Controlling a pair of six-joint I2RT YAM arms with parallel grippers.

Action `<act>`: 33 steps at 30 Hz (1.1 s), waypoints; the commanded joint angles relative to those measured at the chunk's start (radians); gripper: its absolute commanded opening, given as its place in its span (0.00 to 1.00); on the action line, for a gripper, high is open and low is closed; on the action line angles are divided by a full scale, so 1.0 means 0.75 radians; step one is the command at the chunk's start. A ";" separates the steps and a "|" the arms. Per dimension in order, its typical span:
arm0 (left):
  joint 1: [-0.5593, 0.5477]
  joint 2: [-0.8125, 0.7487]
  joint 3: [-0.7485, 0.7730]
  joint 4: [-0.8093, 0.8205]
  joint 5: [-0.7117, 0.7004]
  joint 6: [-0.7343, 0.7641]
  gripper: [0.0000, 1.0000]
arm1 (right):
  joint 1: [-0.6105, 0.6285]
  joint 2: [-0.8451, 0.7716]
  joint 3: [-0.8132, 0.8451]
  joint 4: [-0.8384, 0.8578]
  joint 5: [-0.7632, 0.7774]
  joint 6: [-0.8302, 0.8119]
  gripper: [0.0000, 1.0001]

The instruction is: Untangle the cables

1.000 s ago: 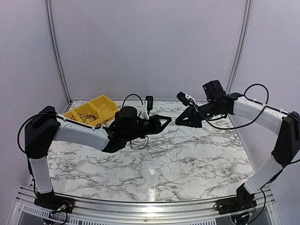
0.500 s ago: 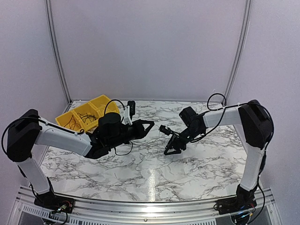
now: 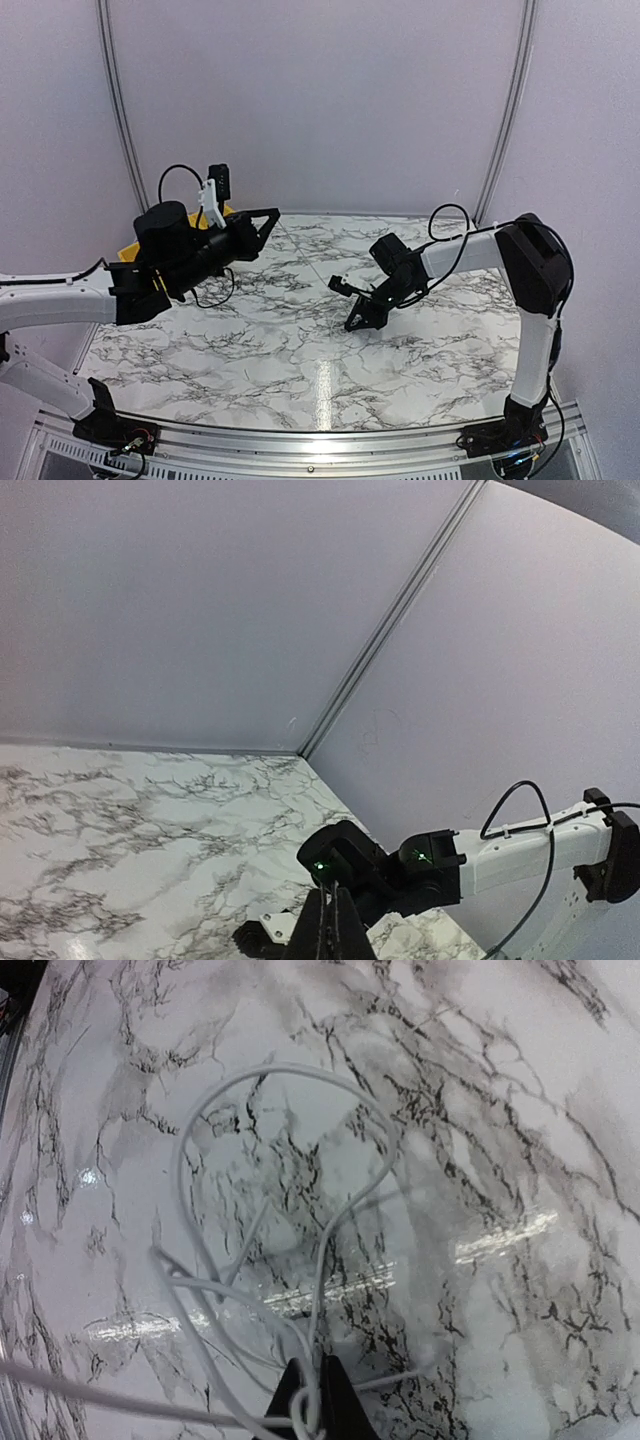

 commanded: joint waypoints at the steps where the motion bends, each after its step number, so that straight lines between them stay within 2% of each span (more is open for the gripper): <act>1: 0.006 -0.213 0.150 -0.195 -0.181 0.296 0.00 | -0.069 0.045 0.029 -0.034 0.093 0.006 0.08; 5: 0.007 -0.343 0.239 -0.306 -0.249 0.402 0.00 | -0.120 0.058 0.037 -0.055 0.103 0.014 0.20; 8: 0.006 -0.407 0.270 -0.349 -0.293 0.453 0.00 | -0.147 0.055 0.037 -0.060 0.104 0.017 0.21; 10: 0.006 -0.429 0.283 -0.368 -0.314 0.479 0.00 | -0.159 0.053 0.039 -0.063 0.097 0.015 0.18; 16: 0.007 -0.431 0.330 -0.428 -0.331 0.527 0.00 | -0.162 0.054 0.047 -0.077 0.135 0.010 0.00; 22: 0.007 -0.455 0.430 -0.484 -0.397 0.632 0.00 | -0.212 0.070 0.049 -0.069 0.276 0.052 0.00; 33: 0.007 -0.428 0.796 -0.703 -0.535 0.900 0.00 | -0.315 0.054 0.047 -0.077 0.396 0.076 0.00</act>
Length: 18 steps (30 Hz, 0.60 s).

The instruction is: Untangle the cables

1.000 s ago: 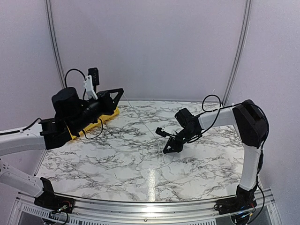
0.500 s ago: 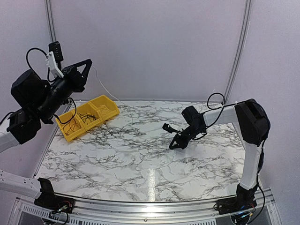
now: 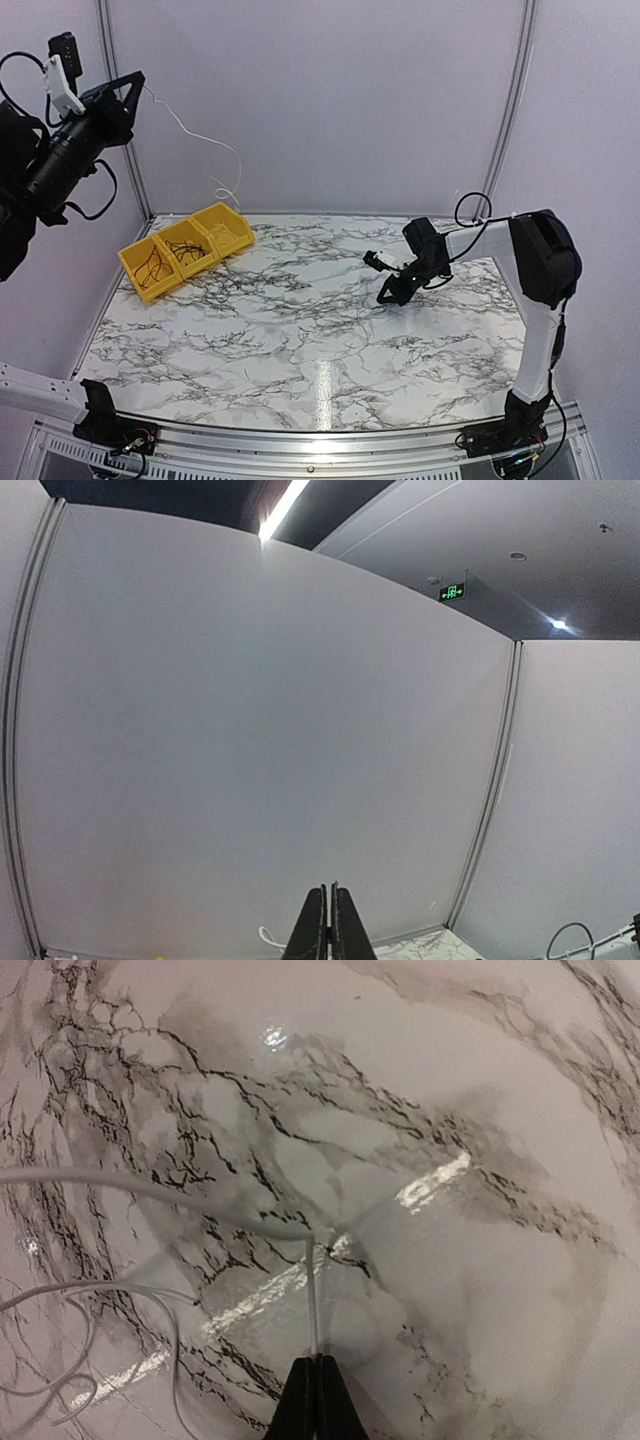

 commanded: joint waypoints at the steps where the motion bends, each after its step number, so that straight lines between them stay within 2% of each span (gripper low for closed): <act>1: 0.005 0.005 0.133 -0.098 -0.076 0.144 0.00 | -0.036 0.041 -0.016 -0.077 0.180 0.023 0.00; 9: 0.006 0.034 0.184 -0.138 -0.096 0.176 0.00 | -0.042 0.043 -0.001 -0.106 0.137 0.008 0.02; 15: 0.006 0.057 0.117 -0.154 -0.096 0.159 0.00 | -0.041 -0.061 -0.006 -0.122 0.100 -0.017 0.30; 18: 0.005 0.078 0.087 -0.156 -0.095 0.145 0.00 | -0.042 -0.143 -0.025 -0.118 0.108 -0.025 0.39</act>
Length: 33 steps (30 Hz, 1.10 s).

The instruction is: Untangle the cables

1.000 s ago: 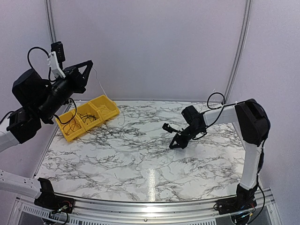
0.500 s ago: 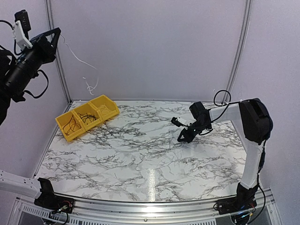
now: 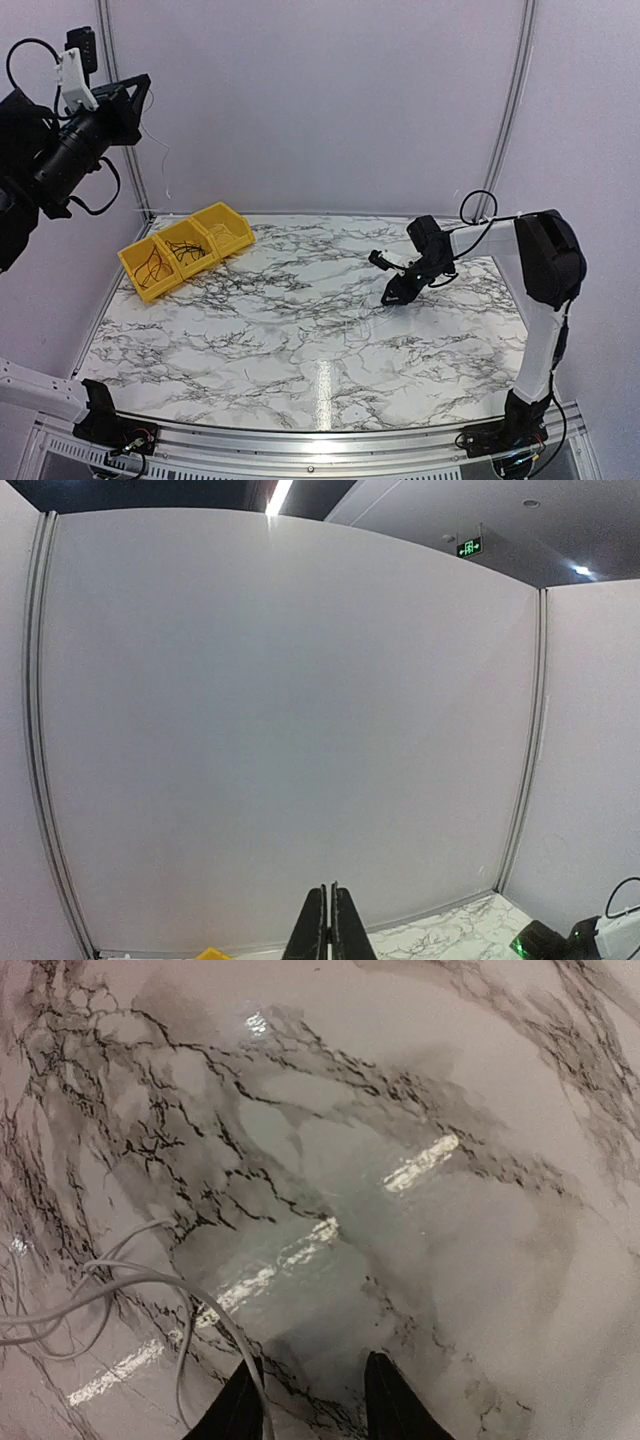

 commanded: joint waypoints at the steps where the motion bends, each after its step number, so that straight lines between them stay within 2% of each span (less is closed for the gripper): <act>1: 0.006 0.029 -0.038 -0.020 -0.014 0.000 0.00 | -0.016 -0.135 -0.036 -0.066 0.057 -0.019 0.41; 6: 0.038 0.128 -0.050 -0.092 0.022 -0.024 0.00 | -0.018 -0.284 -0.082 -0.045 0.050 -0.039 0.51; 14: 0.296 0.313 -0.033 -0.188 0.329 -0.261 0.00 | -0.017 -0.442 -0.153 0.036 0.142 -0.064 0.53; 19: 0.414 0.419 -0.009 -0.188 0.429 -0.336 0.00 | -0.017 -0.468 -0.171 0.060 0.178 -0.084 0.54; 33: 0.754 0.766 0.107 -0.153 0.609 -0.351 0.00 | -0.018 -0.458 -0.189 0.074 0.207 -0.119 0.54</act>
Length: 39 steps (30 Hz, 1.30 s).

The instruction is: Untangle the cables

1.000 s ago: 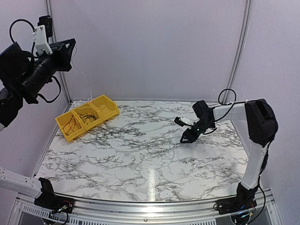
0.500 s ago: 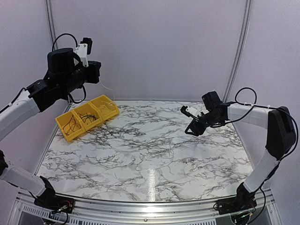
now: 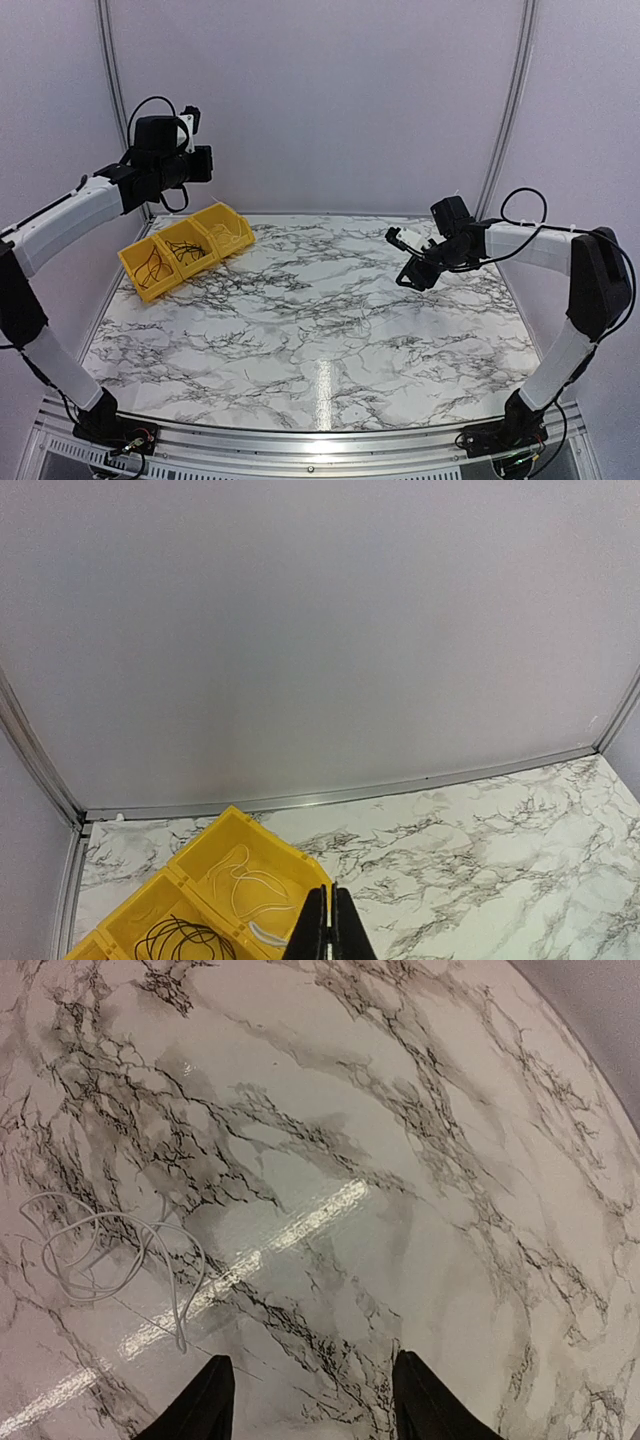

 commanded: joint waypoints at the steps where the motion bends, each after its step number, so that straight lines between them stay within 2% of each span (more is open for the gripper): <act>1: 0.102 0.116 0.103 0.024 0.097 -0.026 0.00 | -0.010 -0.014 -0.008 0.027 0.035 -0.028 0.54; 7: 0.224 0.342 0.264 0.034 0.250 -0.129 0.00 | -0.011 -0.001 -0.008 0.027 0.045 -0.033 0.55; 13: 0.275 0.498 0.353 0.044 0.278 -0.170 0.00 | -0.011 0.007 -0.012 0.029 0.066 -0.041 0.55; 20: 0.278 0.546 0.230 0.075 0.278 -0.184 0.00 | -0.012 0.028 -0.012 0.026 0.077 -0.050 0.55; 27: 0.278 0.615 0.111 0.098 0.372 -0.201 0.00 | -0.012 0.056 -0.005 0.014 0.064 -0.056 0.55; 39: 0.276 0.770 0.170 0.101 0.456 -0.246 0.00 | -0.012 0.075 -0.002 0.003 0.070 -0.066 0.55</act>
